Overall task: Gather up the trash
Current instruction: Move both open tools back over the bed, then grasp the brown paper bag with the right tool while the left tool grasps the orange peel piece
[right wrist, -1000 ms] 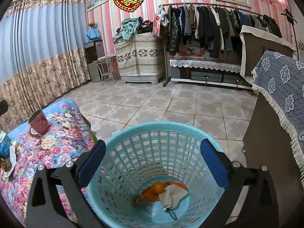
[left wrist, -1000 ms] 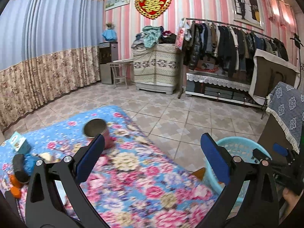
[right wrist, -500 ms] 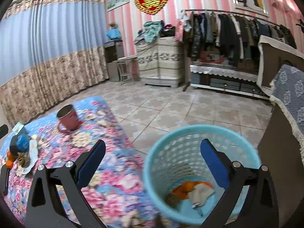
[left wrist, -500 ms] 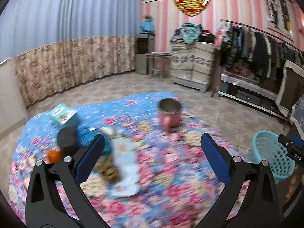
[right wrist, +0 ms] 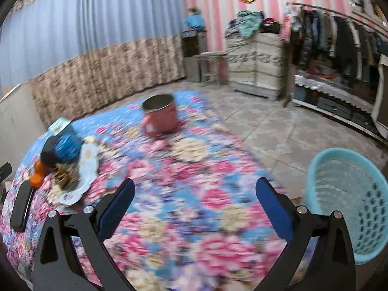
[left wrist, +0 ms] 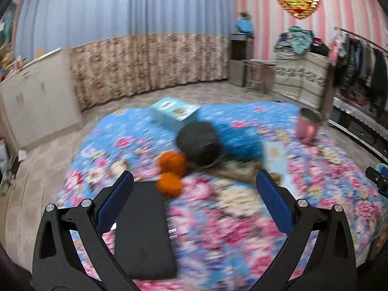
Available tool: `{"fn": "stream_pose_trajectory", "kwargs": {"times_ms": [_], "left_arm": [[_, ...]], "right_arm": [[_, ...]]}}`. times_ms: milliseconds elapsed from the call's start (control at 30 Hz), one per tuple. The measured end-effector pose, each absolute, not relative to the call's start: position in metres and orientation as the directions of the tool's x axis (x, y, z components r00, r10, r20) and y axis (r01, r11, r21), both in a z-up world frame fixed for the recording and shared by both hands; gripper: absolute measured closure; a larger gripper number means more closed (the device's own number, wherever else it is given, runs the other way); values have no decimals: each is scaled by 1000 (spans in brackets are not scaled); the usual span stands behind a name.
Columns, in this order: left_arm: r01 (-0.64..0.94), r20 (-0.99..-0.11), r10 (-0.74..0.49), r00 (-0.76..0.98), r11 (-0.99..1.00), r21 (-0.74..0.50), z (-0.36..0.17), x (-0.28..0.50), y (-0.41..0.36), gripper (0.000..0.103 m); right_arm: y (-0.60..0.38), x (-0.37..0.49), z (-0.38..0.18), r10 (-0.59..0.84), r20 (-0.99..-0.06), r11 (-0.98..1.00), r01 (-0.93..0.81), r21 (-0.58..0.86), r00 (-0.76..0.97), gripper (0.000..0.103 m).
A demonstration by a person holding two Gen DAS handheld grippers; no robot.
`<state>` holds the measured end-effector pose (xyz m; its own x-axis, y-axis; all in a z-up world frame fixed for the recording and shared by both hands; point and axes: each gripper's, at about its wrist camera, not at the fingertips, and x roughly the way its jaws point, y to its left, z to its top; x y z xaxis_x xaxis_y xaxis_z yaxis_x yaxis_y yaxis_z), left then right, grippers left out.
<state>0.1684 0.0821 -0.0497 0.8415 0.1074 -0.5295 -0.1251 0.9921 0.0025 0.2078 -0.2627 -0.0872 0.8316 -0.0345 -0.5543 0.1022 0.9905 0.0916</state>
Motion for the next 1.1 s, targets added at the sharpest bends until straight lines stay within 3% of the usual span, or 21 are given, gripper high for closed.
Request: {"fn": "stream_pose_trajectory", "kwargs": {"times_ms": [233, 600, 800, 867, 933, 1033, 1100], "left_arm": [[-203, -565, 163, 809, 979, -8, -72, 167, 131, 5], [-207, -581, 158, 798, 978, -19, -86, 175, 164, 5], [-197, -589, 147, 795, 980, -21, -91, 178, 169, 5], [-200, -595, 151, 790, 980, -17, -93, 179, 171, 5], [-203, -599, 150, 787, 979, -21, -94, 180, 173, 5], [-202, -596, 149, 789, 979, -22, -92, 180, 172, 5], [-198, -595, 149, 790, 980, -18, -91, 181, 169, 5]], "right_arm": [[-204, 231, -96, 47, -584, 997, -1, 77, 810, 5], [-110, 251, -103, 124, -621, 985, -172, -19, 774, 5], [-73, 265, -105, 180, -637, 972, -237, -4, 750, 7], [-62, 270, -109, 175, -647, 966, -257, -33, 742, 18], [-56, 279, -117, 183, -681, 961, -274, -27, 709, 37], [-56, 287, -124, 214, -707, 960, -278, 25, 674, 59], [-58, 286, -124, 236, -700, 956, -289, 44, 674, 60]]}}
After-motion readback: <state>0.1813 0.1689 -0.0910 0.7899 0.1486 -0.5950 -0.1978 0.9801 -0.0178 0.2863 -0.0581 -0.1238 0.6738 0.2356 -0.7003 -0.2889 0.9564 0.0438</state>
